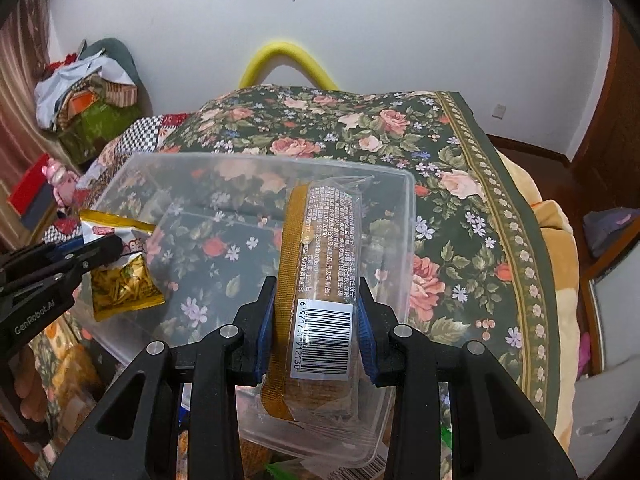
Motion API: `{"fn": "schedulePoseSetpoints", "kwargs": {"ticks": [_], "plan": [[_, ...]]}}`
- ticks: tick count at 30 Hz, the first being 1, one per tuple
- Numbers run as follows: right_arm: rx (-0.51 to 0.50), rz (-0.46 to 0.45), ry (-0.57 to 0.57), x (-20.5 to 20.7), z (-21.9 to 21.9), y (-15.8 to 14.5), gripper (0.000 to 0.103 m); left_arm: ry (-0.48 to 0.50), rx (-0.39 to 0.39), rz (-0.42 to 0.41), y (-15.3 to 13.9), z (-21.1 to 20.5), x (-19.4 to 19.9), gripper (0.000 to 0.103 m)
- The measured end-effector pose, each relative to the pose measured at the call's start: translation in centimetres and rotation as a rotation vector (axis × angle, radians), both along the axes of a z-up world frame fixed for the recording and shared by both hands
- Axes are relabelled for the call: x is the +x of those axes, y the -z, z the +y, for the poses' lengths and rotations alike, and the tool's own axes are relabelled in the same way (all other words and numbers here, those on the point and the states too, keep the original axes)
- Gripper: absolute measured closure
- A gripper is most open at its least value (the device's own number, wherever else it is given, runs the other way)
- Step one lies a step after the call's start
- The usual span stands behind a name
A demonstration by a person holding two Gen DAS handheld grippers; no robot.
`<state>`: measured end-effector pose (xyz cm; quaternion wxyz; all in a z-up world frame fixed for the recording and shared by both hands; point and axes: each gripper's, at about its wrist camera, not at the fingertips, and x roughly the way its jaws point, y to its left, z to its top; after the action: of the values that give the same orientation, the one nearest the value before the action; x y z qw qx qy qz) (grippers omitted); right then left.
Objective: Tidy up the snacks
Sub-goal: 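Carry both snacks over the clear box and release them inside, then withdraw both tools and reach the left tool to the green jelly cup while the right reaches the pea bag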
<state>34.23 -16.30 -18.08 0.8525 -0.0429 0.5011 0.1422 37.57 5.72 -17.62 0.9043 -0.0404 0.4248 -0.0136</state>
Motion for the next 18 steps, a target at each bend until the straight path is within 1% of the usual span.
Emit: {"fn": "schedulePoseSetpoints", "kwargs": {"ticks": [3, 5, 6, 7, 9, 14, 18], "plan": [[-0.021, -0.002, -0.014, -0.2, 0.2, 0.0, 0.068, 0.006, 0.011, 0.007, 0.1, 0.0, -0.1, 0.081], [-0.038, -0.017, -0.023, -0.7, 0.4, -0.3, 0.066, 0.006, 0.020, 0.004, -0.1, 0.0, -0.3, 0.078], [-0.048, -0.028, -0.023, -0.9, 0.5, -0.5, 0.065, 0.008, 0.025, 0.001, -0.2, 0.0, -0.5, 0.072], [-0.056, -0.048, -0.026, -1.2, 0.5, -0.9, 0.065, 0.008, 0.031, -0.004, -0.4, -0.1, -0.7, 0.064], [-0.068, -0.077, -0.035, -1.9, 0.6, -1.8, 0.065, 0.008, 0.041, -0.023, -0.9, -0.2, -1.2, 0.054], [-0.059, -0.117, -0.047, -3.5, 0.2, -3.8, 0.065, 0.022, 0.053, -0.065, -2.8, -0.5, -3.1, 0.049], [-0.036, -0.144, -0.048, -5.3, -0.3, -5.6, 0.065, 0.030, 0.052, -0.102, -4.9, -0.6, -5.4, 0.043]]}}
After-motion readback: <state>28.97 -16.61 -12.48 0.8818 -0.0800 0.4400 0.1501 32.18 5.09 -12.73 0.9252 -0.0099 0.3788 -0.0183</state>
